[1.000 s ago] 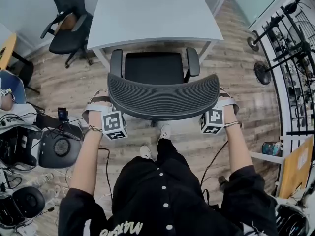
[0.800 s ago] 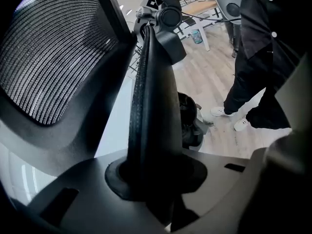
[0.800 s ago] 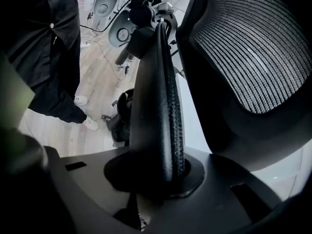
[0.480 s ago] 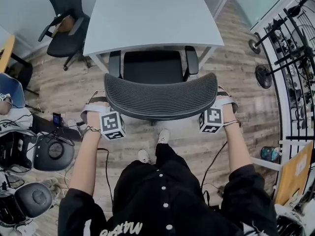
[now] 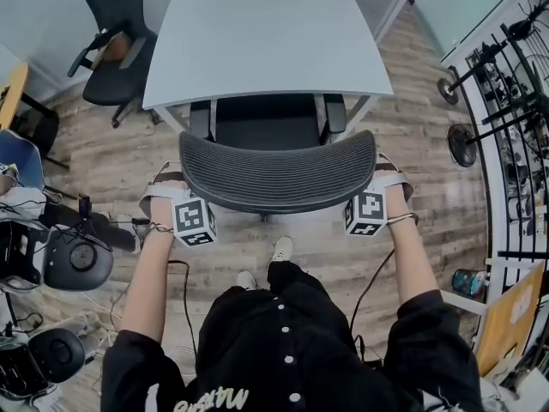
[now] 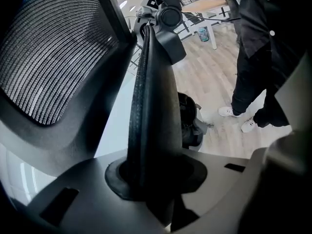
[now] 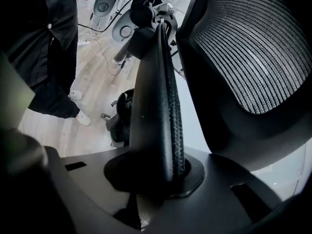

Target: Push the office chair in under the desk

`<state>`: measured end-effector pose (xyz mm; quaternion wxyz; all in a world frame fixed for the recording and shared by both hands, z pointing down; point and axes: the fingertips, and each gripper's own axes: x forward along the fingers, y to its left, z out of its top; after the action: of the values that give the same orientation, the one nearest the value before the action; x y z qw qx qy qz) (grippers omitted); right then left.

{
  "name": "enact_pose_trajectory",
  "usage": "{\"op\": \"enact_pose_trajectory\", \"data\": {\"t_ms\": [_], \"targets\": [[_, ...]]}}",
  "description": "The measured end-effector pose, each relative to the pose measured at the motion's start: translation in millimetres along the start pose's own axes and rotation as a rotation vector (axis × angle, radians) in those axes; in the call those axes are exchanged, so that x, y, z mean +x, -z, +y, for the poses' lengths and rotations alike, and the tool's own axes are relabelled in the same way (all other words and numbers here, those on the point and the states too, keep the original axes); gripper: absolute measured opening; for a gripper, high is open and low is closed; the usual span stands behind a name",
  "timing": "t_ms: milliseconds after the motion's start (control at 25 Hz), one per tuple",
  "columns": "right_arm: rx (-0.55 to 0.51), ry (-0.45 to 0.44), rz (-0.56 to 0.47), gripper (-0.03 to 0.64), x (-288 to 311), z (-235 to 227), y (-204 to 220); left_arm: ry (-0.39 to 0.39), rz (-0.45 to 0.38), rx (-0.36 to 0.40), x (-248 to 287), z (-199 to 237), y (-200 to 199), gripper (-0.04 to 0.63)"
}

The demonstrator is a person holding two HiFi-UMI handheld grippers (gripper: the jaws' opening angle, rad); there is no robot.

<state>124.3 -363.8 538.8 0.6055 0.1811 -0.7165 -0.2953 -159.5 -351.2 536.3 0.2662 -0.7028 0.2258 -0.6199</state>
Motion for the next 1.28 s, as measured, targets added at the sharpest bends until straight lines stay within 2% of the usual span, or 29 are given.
{"op": "enact_pose_trajectory", "data": {"t_ms": [1280], "targets": [[-0.024,-0.006,-0.029,0.098,69,-83,36,-0.006,0.019,-0.019,73,79,-4,0.101]]}}
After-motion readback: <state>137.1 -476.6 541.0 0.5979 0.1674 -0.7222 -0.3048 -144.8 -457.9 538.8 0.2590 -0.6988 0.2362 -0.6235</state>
